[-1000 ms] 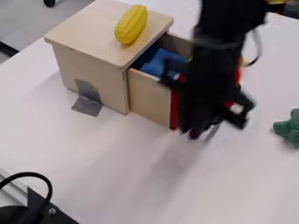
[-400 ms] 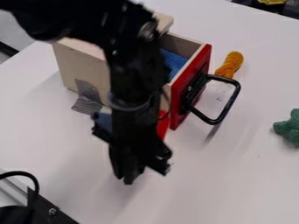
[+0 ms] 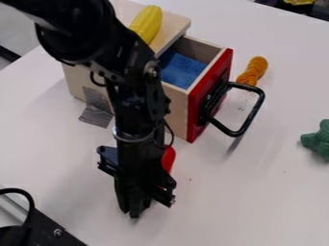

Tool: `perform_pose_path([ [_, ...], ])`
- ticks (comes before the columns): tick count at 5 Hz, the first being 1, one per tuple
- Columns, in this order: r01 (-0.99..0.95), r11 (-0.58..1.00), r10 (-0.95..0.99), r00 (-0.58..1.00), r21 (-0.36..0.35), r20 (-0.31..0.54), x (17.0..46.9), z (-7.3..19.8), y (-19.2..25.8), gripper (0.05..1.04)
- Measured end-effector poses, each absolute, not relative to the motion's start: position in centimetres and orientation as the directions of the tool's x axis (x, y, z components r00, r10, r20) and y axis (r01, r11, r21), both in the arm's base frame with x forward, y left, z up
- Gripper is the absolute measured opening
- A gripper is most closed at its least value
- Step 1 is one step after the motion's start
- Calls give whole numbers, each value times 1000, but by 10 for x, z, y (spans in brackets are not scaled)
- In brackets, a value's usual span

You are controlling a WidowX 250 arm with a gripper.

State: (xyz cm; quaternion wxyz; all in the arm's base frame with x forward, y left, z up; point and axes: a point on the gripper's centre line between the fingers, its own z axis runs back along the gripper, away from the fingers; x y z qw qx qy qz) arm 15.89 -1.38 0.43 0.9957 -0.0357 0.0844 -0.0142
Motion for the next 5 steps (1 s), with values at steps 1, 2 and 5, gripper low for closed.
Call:
perform_pose_path([
  [1,37,997,-50,983,-72,-175,157,7,-16,212],
  [2,41,997,-49,990,-64,-135,156,27,-19,462],
  [5,39,999,-38,998,14,-40,156,85,-32,999],
])
